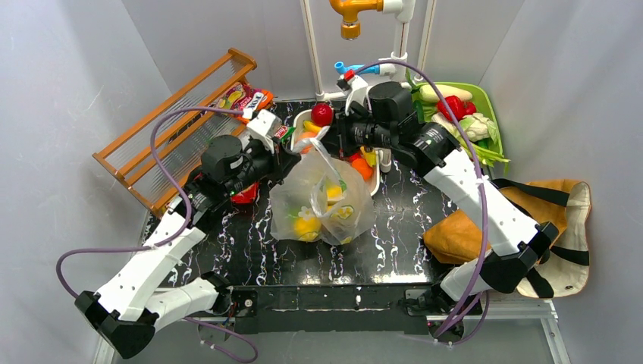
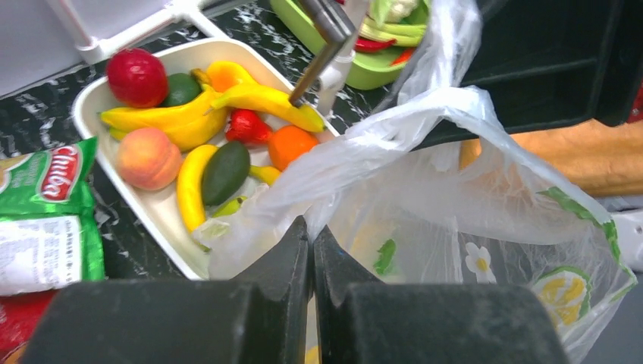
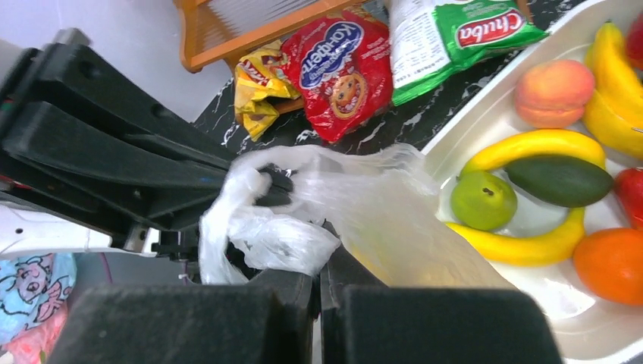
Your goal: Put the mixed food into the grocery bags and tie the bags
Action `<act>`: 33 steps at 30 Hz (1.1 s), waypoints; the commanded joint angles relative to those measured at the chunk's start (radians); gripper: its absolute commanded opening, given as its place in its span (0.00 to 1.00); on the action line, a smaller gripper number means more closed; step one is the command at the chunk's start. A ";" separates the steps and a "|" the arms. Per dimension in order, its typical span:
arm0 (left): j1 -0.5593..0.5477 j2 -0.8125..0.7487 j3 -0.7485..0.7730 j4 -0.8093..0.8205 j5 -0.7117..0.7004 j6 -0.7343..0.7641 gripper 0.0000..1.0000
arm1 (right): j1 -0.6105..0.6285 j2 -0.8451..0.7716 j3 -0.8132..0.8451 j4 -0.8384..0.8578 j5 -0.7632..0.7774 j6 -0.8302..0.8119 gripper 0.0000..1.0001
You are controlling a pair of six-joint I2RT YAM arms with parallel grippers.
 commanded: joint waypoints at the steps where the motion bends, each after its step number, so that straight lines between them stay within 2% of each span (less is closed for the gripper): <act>1: -0.001 0.001 0.109 -0.121 -0.177 -0.047 0.00 | -0.053 -0.035 0.058 -0.032 0.061 0.027 0.01; 8: -0.002 -0.025 0.170 -0.114 -0.162 0.009 0.00 | -0.131 -0.093 0.028 -0.038 0.099 0.110 0.01; 13: -0.001 -0.014 0.234 -0.122 -0.185 0.030 0.00 | -0.141 -0.073 0.095 -0.075 0.086 0.138 0.01; 17: -0.002 0.006 0.296 -0.153 -0.089 0.072 0.00 | -0.157 -0.063 0.122 -0.111 0.092 0.170 0.01; 19: -0.001 0.002 0.302 -0.183 -0.119 0.064 0.00 | -0.187 -0.077 0.084 -0.124 0.080 0.202 0.01; 23: 0.000 -0.086 0.178 -0.210 -0.294 0.011 0.00 | -0.295 -0.161 -0.105 -0.120 0.026 0.290 0.01; 26: 0.001 -0.178 0.055 -0.243 -0.349 -0.021 0.00 | -0.373 -0.238 -0.249 -0.124 0.016 0.325 0.01; 33: 0.003 -0.404 -0.198 -0.327 -0.527 -0.153 0.00 | -0.473 -0.276 -0.371 -0.170 0.004 0.355 0.01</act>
